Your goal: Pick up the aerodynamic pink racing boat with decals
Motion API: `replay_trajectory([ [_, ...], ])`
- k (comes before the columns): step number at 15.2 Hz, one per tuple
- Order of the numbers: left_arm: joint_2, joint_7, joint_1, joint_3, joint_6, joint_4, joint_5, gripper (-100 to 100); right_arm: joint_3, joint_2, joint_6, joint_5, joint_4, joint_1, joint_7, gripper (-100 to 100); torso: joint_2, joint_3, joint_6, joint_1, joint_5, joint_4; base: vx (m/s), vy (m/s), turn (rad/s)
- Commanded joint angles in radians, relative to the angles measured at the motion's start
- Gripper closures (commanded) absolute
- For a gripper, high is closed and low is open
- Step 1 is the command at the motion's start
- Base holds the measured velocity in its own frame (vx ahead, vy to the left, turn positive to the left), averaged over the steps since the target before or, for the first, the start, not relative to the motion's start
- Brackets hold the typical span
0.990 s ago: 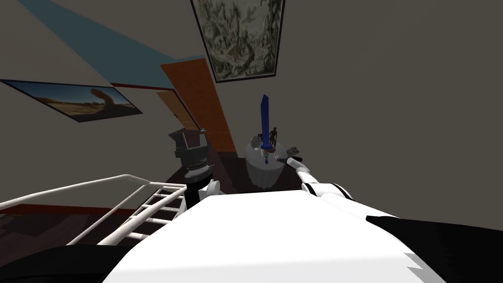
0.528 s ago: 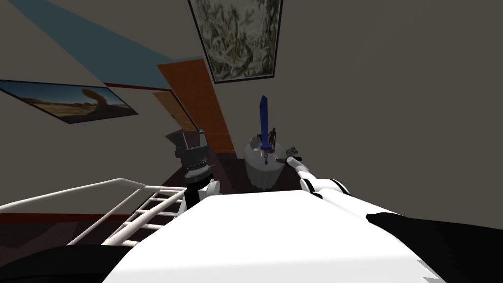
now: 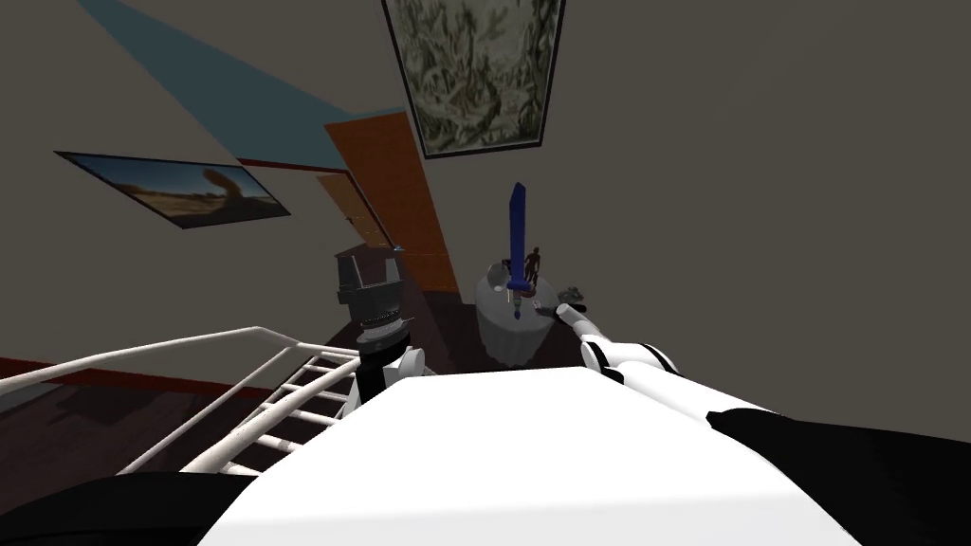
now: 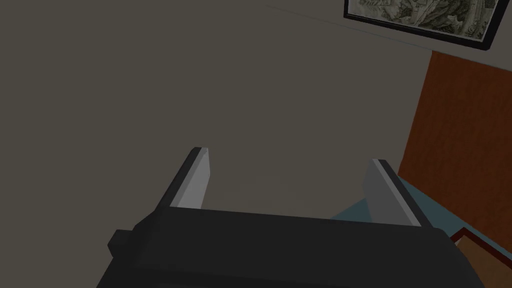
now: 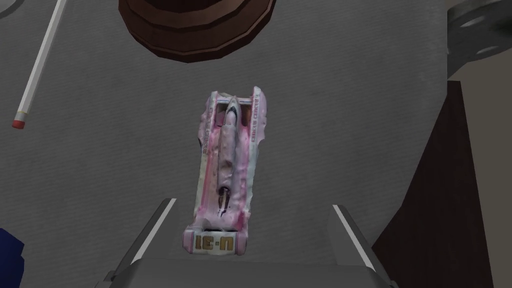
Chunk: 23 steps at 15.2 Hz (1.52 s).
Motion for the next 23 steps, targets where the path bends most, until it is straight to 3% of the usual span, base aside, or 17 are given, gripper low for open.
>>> replay_trajectory([
  [1, 0.000, 0.000, 0.000, 0.000, 0.000, 0.000, 0.000, 0, -0.013, -0.008, -0.029, -0.013, 0.032, -0.004, 0.003, -100, 0.000, 0.000, 0.000, 0.000, 0.000, 0.000, -0.069, -0.049, 0.227],
  [15, 0.000, 0.000, 0.000, 0.000, 0.000, 0.000, 0.000, 0, -0.065, -0.047, -0.117, -0.041, 0.129, -0.009, -0.021, -100, -0.001, -0.001, 0.000, 0.002, 0.001, 0.000, -0.034, -0.038, 0.152],
  [18, 0.000, 0.000, 0.000, 0.000, 0.000, 0.000, 0.000, 0, -0.062, -0.044, -0.111, -0.031, 0.117, -0.005, -0.036, -100, -0.001, 0.000, 0.001, 0.003, 0.001, 0.000, -0.037, -0.007, 0.108],
  [19, 0.000, 0.000, 0.000, 0.000, 0.000, 0.000, 0.000, 0, -0.063, -0.045, -0.114, -0.038, 0.124, -0.008, -0.027, 100, -0.001, -0.001, 0.001, 0.003, 0.001, 0.000, -0.008, -0.001, 0.000],
  [23, 0.000, 0.000, 0.000, 0.000, 0.000, 0.000, 0.000, 0, -0.063, -0.044, -0.115, -0.038, 0.123, -0.009, -0.027, 100, -0.004, -0.003, 0.002, 0.002, 0.000, -0.002, -0.001, 0.001, 0.005],
])
